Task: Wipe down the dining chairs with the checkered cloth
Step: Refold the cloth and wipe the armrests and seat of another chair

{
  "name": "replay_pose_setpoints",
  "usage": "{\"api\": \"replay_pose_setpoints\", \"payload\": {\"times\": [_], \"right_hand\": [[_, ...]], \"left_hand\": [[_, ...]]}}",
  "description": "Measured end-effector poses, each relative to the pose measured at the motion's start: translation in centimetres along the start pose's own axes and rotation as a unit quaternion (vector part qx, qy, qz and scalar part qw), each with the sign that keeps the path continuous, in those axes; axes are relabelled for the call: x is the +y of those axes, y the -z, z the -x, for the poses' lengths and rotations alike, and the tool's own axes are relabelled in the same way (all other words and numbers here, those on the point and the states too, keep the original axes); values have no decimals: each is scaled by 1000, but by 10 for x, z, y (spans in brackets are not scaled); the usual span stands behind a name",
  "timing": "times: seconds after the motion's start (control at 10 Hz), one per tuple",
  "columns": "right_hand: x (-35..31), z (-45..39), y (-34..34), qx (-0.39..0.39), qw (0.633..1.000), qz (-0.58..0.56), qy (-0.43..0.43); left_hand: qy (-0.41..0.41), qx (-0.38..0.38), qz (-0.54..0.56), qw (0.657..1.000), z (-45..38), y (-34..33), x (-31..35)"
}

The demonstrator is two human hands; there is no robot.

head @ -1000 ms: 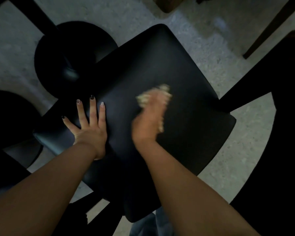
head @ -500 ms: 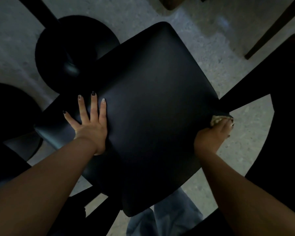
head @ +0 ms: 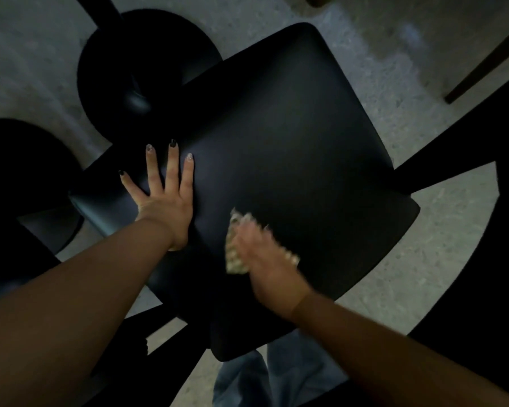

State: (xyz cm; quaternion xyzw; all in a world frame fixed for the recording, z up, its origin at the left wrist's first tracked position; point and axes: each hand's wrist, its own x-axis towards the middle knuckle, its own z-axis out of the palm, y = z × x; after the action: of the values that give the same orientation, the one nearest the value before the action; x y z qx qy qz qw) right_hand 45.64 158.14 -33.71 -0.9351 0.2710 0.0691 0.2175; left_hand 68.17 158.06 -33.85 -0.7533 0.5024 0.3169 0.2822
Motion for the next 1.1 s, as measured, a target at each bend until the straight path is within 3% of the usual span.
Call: {"api": "replay_pose_setpoints", "payload": {"times": [0.1, 0.2, 0.3, 0.4, 0.5, 0.6, 0.7, 0.8, 0.9, 1.0, 1.1], "right_hand": [[73, -27, 47, 148, 973, -110, -140], [160, -65, 98, 252, 901, -146, -322], [177, -99, 100, 241, 864, -158, -414], [132, -119, 70, 215, 877, -145, -404], [51, -115, 16, 144, 938, -26, -314], [-33, -81, -13, 83, 985, -75, -130], [-49, -54, -22, 50, 988, -148, 15], [-14, -65, 3, 64, 986, -145, 44], [51, -97, 41, 206, 957, -182, -90], [125, -144, 88, 269, 909, -165, -274], [156, -185, 104, 248, 876, -136, -389]], "left_hand": [[-3, 12, 4, 1000, 1, -2, -1], [-9, 27, 6, 1000, 3, -2, 0], [-13, 47, 17, 999, 2, -6, -1], [-15, 75, 20, 997, 0, -11, -2], [-17, 114, 41, 993, 1, -14, -2], [-5, 142, 114, 983, 7, -25, -6], [112, 132, 273, 946, 14, -32, -20], [187, 75, 320, 926, 13, -32, -30], [202, 45, 317, 926, 4, -31, -31], [222, 47, 320, 920, -1, -32, -30], [235, 62, 323, 915, -3, -36, -29]]}}
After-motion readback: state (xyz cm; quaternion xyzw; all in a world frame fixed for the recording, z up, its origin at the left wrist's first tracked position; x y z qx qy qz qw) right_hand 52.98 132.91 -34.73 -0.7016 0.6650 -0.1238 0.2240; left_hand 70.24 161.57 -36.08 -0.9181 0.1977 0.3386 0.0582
